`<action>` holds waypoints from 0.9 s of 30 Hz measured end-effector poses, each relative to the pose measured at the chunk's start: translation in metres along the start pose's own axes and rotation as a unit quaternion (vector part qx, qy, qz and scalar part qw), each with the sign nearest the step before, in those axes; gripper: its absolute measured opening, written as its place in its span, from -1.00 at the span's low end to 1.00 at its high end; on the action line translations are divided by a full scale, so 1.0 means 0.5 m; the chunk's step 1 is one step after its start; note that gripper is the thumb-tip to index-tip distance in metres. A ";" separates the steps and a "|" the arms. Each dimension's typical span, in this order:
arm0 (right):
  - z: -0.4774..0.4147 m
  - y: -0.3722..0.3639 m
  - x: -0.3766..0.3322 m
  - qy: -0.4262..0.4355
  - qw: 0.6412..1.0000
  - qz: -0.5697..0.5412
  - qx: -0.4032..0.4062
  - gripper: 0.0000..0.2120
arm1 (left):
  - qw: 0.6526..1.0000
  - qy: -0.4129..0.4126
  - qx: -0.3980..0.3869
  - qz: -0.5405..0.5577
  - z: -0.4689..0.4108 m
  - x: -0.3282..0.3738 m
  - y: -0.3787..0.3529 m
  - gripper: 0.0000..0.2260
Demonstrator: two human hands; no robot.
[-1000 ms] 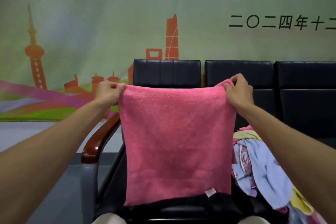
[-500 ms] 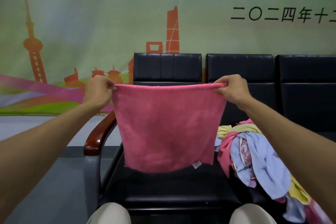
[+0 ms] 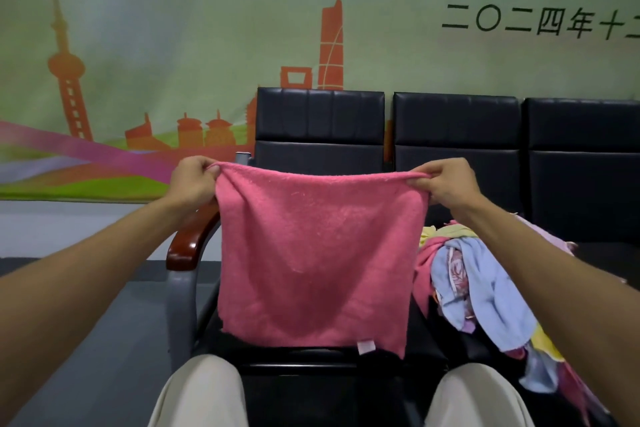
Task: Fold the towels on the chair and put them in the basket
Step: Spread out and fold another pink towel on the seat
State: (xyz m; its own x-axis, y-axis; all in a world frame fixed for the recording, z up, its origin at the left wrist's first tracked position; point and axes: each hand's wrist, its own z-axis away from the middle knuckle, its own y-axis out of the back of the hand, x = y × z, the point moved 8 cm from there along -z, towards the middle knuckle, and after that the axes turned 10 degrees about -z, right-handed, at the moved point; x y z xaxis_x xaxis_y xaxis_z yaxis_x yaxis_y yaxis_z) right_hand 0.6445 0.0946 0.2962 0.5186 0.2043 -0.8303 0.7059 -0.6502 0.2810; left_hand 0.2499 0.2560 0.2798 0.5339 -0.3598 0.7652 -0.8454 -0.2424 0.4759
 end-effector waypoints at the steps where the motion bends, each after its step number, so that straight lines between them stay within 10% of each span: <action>1: 0.006 0.002 0.005 -0.012 1.000 -0.014 -0.006 -0.86 | 1.000 0.014 -0.008 0.027 -0.001 -0.005 -0.002 -0.81; 4: 0.006 0.016 0.008 -0.022 1.000 -0.010 -0.006 -0.77 | 1.000 -0.011 -0.004 0.009 0.002 0.014 0.001 -0.78; 10: -0.038 0.022 0.046 -0.008 0.997 0.077 0.022 -0.76 | 0.907 -0.143 0.037 -0.395 -0.004 0.057 -0.033 -0.87; 15: -0.091 -0.041 0.178 -0.032 0.990 0.140 -0.008 -0.88 | 0.991 0.001 -0.068 -0.116 -0.058 -0.056 -0.171 -0.78; 18: -0.116 -0.093 0.277 -0.050 0.982 0.182 -0.016 -0.84 | 0.983 0.127 -0.100 0.082 -0.074 -0.165 -0.297 -0.77; 27: -0.175 -0.260 0.597 -0.123 0.970 0.207 -0.045 -0.82 | 0.981 0.173 -0.091 0.018 -0.152 -0.509 -0.573 -0.79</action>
State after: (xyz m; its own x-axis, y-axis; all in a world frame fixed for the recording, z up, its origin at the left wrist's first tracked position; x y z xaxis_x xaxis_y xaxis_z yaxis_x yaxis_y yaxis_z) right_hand 0.7500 0.3042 0.0539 0.6439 -0.2484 -0.7237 0.5060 -0.5712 0.6463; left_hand 0.3551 0.4852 -0.0184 0.4941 -0.0294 0.8689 -0.8686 -0.0599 0.4919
